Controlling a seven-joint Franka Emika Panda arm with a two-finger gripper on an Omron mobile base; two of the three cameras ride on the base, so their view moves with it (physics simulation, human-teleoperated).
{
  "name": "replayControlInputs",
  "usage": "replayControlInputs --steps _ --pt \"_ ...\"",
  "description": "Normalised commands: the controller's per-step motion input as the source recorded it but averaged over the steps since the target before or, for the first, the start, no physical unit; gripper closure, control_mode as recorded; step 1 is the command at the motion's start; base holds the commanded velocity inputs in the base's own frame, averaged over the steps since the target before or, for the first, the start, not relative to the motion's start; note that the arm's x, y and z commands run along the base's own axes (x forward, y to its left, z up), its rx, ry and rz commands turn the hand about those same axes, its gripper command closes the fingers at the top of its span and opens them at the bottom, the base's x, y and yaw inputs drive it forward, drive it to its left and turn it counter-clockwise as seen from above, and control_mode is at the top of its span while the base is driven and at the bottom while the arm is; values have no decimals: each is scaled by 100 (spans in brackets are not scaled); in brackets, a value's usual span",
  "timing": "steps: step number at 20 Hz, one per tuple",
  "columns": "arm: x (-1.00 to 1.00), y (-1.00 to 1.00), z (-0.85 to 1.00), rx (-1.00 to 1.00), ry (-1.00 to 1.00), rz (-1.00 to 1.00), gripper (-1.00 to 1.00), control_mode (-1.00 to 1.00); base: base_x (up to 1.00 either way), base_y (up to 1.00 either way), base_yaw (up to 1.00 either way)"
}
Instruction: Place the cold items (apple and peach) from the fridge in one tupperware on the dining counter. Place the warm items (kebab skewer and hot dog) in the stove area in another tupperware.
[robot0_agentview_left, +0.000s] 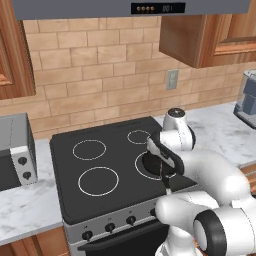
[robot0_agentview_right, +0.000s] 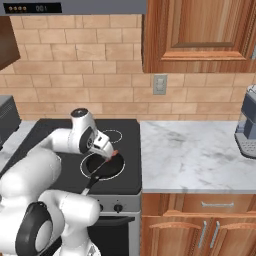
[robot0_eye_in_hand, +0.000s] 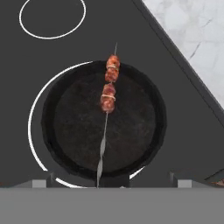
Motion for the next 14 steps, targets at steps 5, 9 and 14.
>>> replayControlInputs --steps 5,9,14 --pt "32 -3 -41 0 0 0 -100 -100 0 0 0" --pt "33 -12 -33 2 0 0 -100 -100 0 0 0" --pt "25 -12 -32 2 0 0 -100 -100 0 0 0"
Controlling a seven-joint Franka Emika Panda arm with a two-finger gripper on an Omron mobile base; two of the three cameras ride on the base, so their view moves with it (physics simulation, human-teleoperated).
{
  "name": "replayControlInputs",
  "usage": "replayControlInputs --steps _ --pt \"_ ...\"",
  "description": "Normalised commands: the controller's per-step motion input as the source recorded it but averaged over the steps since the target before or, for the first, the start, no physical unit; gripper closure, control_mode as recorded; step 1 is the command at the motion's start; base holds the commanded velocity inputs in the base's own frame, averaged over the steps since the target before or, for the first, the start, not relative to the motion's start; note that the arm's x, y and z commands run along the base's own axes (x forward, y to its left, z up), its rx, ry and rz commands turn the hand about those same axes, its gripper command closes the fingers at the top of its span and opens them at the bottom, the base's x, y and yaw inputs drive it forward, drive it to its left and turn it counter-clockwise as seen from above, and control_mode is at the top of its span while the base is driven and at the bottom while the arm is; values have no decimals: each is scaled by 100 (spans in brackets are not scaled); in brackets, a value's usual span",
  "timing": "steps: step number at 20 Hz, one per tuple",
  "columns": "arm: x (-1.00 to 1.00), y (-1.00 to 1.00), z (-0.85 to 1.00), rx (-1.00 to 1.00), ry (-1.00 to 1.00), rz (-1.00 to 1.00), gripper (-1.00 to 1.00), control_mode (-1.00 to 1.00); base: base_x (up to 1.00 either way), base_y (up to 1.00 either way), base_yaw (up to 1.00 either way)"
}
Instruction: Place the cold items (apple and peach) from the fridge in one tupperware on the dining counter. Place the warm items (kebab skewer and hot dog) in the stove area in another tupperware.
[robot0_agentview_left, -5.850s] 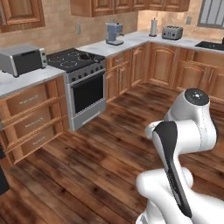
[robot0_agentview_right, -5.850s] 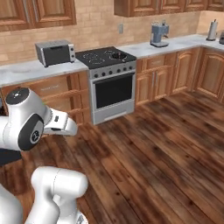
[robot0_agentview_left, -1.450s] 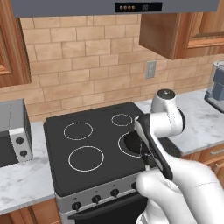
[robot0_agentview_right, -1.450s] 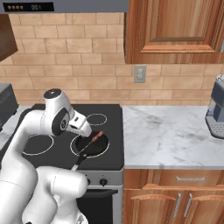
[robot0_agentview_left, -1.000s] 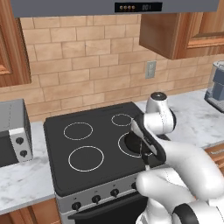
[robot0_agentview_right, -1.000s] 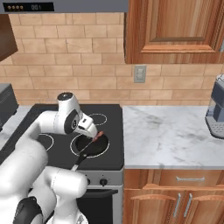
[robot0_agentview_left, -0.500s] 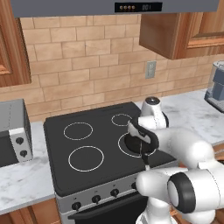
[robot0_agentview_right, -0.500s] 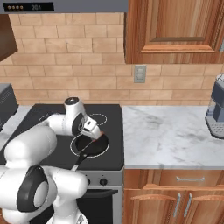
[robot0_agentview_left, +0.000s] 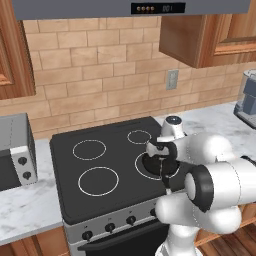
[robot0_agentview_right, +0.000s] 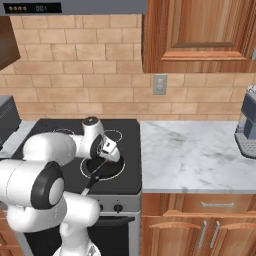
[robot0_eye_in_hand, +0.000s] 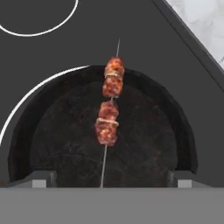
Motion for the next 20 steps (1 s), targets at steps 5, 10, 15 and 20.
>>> replayControlInputs --steps 5,10,15,20 --pt "24 -1 -29 0 0 0 -100 -100 0 0 0" --pt "19 0 -25 0 0 0 -100 -100 0 0 0" --pt "16 0 -27 0 2 0 -100 -100 0 0 0" --pt "18 0 -26 0 6 0 100 -100 0 0 0"
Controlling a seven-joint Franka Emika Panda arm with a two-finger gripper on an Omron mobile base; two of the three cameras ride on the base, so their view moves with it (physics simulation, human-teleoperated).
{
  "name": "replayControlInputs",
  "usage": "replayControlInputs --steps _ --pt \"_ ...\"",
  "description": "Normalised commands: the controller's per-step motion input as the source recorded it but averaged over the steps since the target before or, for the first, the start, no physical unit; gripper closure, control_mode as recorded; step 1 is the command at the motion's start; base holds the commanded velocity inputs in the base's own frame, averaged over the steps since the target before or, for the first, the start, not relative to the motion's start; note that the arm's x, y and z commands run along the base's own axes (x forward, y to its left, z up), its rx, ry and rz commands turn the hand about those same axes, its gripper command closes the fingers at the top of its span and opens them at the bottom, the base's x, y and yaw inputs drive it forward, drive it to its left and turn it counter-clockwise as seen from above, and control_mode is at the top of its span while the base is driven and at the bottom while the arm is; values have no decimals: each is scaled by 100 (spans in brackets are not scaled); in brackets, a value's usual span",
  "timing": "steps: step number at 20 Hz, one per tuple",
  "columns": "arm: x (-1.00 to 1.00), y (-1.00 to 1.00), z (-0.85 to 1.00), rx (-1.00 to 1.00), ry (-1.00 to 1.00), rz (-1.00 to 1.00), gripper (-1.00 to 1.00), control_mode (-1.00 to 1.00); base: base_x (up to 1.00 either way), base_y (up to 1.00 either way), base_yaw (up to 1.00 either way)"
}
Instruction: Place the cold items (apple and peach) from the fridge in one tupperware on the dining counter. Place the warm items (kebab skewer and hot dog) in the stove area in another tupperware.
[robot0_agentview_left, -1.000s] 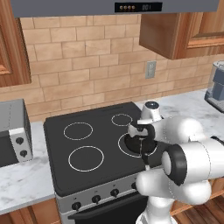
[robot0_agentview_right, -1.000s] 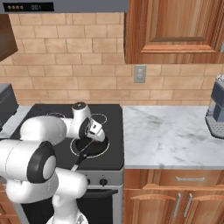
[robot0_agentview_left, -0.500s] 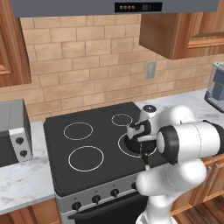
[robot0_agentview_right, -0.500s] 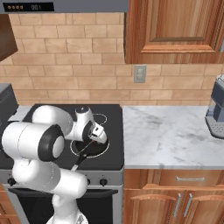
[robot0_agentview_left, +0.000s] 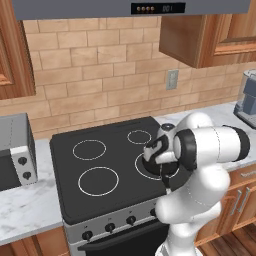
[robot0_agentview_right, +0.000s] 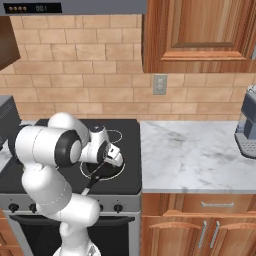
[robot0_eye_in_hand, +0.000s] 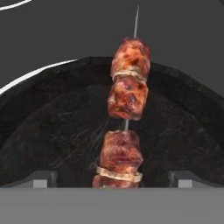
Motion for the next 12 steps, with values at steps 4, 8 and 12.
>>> replayControlInputs --steps 4,8,12 --pt "9 0 -18 0 6 0 100 -100 0 0 0" --pt "0 0 -7 0 0 0 100 -100 0 0 0" --pt "-9 0 -2 0 -4 0 100 -100 0 0 0"
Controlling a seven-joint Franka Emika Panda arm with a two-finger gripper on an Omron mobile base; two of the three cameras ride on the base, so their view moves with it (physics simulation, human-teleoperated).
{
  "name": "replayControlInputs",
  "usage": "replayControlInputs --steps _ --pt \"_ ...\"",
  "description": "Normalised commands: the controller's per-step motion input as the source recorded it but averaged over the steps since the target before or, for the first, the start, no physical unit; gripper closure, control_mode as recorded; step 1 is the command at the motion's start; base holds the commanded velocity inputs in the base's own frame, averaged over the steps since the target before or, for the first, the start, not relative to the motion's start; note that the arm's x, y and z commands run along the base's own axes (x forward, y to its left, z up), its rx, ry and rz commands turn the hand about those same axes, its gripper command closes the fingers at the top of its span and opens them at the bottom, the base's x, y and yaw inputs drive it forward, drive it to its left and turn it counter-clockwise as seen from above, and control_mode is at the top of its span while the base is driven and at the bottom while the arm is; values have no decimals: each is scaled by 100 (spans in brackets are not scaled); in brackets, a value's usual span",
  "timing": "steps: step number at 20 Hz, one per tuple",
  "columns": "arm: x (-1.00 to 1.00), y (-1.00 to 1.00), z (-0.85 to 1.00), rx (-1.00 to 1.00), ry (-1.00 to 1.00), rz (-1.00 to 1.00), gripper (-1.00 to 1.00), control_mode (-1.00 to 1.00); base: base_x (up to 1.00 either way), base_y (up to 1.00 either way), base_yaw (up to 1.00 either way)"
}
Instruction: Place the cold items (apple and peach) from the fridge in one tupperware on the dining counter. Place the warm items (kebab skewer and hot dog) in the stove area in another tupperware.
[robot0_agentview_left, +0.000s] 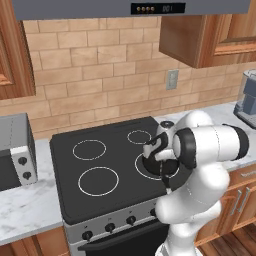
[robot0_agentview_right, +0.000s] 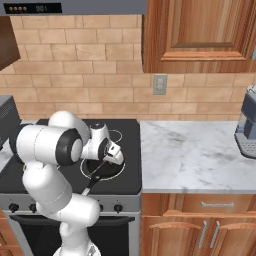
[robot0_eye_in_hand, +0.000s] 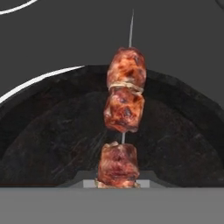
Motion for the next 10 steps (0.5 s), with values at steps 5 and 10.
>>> replayControlInputs --steps 5,10 --pt "-68 0 47 0 -31 0 100 -100 0 0 0" --pt "-70 0 95 0 -26 0 100 -100 0 0 0"
